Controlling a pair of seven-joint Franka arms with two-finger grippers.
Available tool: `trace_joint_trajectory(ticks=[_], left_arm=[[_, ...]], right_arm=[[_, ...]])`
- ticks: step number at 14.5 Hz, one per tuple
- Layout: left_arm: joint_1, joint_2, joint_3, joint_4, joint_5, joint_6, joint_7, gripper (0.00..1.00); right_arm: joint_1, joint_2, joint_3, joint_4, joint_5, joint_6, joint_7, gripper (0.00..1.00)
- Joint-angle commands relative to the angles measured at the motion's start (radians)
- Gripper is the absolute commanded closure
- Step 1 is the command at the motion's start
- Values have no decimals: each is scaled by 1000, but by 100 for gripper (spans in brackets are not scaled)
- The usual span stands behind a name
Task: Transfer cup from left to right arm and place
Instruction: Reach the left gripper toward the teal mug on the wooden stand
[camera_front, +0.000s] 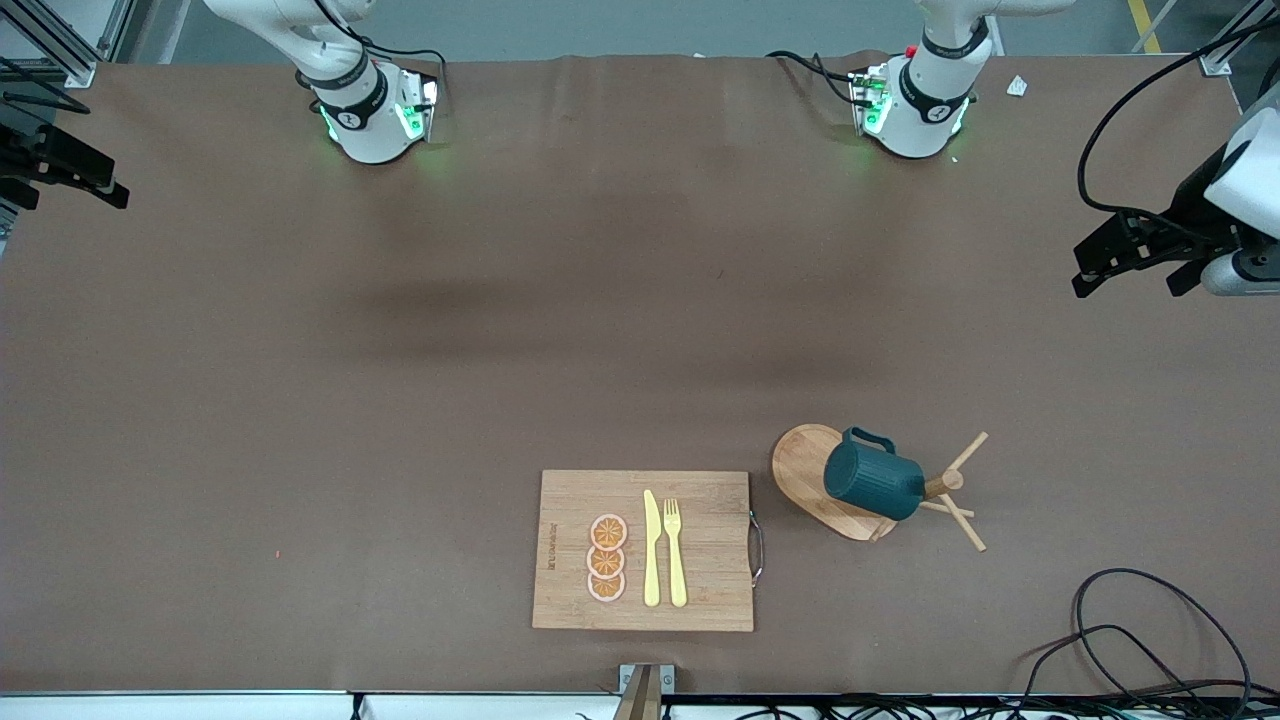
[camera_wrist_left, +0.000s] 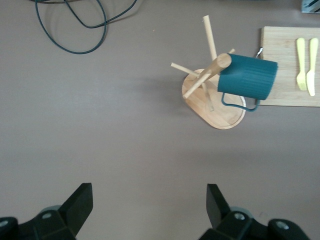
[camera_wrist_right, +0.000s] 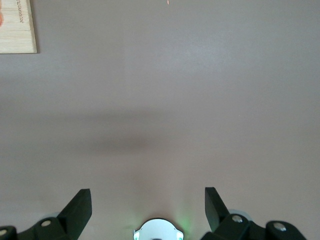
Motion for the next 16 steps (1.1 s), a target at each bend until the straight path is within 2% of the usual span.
trace_joint_trajectory(ticks=[1, 10, 12, 14, 16], left_arm=[[2, 21, -4, 30, 21, -20, -7, 0], [-1, 39, -14, 13, 4, -22, -31, 0], [-7, 74, -18, 22, 4, -20, -225, 0], [-14, 101, -50, 25, 0, -16, -428, 0], [-24, 154, -53, 30, -49, -7, -621, 0]], right_arm=[[8, -25, -4, -26, -11, 3, -8, 0], [8, -25, -4, -27, -11, 3, -8, 0], [8, -25, -4, -27, -11, 1, -8, 0], [8, -25, -4, -27, -11, 1, -8, 0], [8, -25, -4, -27, -11, 1, -8, 0]])
